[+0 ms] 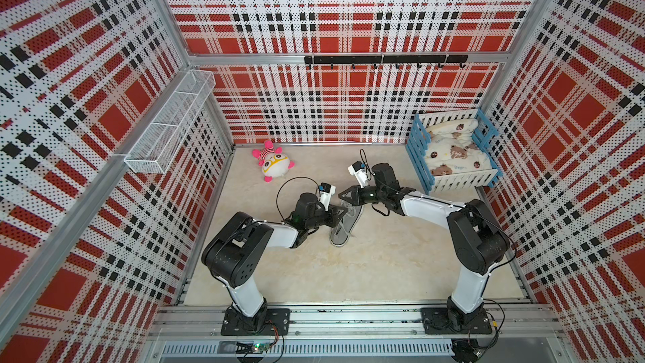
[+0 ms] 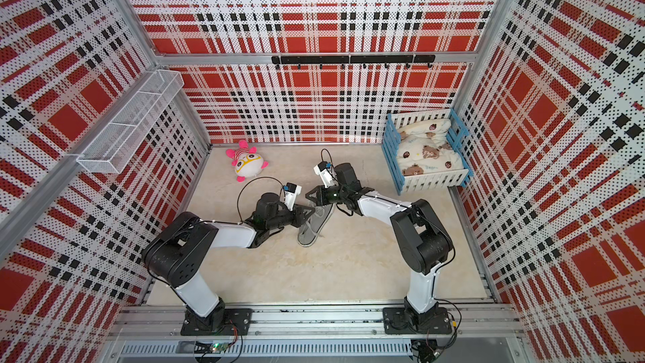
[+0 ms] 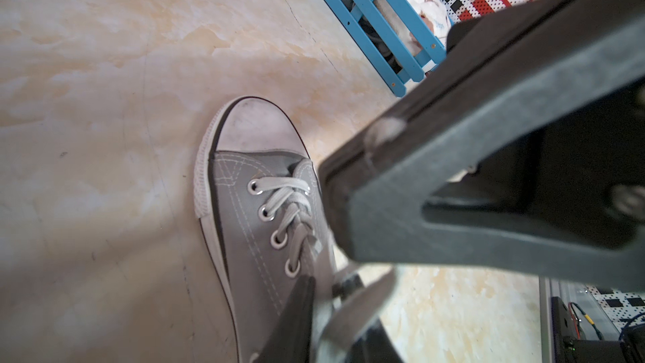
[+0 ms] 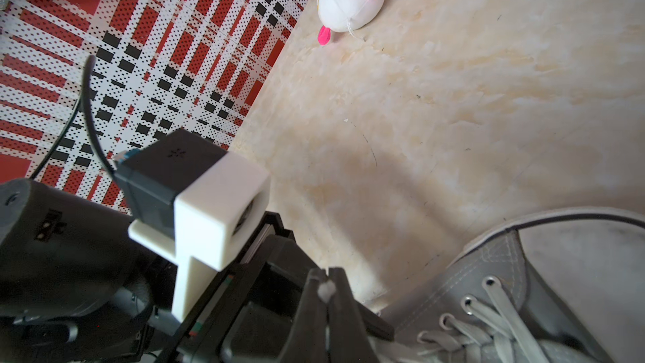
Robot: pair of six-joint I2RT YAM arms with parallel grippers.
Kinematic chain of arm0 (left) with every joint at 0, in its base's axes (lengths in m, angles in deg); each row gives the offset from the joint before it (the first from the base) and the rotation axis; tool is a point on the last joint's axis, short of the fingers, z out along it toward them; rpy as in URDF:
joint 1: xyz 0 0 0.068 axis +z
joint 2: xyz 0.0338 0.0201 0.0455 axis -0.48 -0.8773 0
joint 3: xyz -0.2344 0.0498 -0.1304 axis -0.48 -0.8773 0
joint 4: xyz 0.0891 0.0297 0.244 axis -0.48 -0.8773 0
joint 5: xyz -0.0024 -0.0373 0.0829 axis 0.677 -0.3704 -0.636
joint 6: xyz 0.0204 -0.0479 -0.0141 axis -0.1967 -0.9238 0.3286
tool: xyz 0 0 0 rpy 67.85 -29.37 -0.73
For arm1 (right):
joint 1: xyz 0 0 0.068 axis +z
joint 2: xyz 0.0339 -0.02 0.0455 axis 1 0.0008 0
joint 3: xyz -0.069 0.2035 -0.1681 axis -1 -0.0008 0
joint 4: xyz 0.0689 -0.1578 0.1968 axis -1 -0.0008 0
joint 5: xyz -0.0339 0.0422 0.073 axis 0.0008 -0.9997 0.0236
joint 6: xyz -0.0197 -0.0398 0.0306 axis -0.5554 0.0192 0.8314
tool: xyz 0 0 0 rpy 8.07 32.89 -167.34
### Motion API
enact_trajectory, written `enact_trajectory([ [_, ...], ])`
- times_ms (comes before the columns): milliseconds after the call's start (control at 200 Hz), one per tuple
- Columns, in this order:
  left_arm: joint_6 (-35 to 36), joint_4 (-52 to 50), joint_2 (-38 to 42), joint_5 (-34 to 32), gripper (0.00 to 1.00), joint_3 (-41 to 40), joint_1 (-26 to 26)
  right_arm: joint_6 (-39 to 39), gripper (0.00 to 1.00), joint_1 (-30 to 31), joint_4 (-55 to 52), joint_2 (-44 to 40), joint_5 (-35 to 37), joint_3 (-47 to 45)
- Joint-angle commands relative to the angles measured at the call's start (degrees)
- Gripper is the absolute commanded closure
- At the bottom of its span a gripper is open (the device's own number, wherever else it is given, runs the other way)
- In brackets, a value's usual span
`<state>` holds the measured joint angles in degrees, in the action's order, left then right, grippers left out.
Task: Tie the shoes
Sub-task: Cross the shoelace with the shoelace.
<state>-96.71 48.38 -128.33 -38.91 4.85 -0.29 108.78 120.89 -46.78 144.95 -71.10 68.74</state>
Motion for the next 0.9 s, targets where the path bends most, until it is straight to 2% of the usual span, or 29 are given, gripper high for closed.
enact_trajectory([
  [0,0.34,1.68,1.65,0.87,0.79,0.85,0.17,-0.12,1.00,-0.13,1.87,-3.10,-1.17,-0.43],
  [85,-0.01,1.74,2.55,0.79,0.75,-0.07,0.85,-0.36,1.00,-0.13,1.68,-3.36,-0.90,-0.46],
  [296,-0.76,1.69,6.85,-1.45,0.47,-5.49,2.93,-1.19,1.00,-0.15,0.59,-3.28,-0.20,-0.42],
  [476,-1.99,1.26,11.15,-4.09,0.37,-10.18,4.30,-1.17,1.00,-0.15,0.73,-3.06,-0.16,-0.43],
  [606,-2.37,0.66,13.36,-2.67,0.37,-11.81,3.96,-1.08,1.00,-0.14,0.64,-2.84,-0.01,-0.04],
  [777,-1.97,-0.37,12.65,-3.39,0.54,-10.97,3.49,-0.85,1.00,-0.10,0.97,-2.40,-0.16,0.23],
  [897,-1.30,-0.45,9.98,-3.64,0.60,-9.03,3.63,-0.69,1.00,-0.18,1.18,-2.55,-0.12,-0.16],
])
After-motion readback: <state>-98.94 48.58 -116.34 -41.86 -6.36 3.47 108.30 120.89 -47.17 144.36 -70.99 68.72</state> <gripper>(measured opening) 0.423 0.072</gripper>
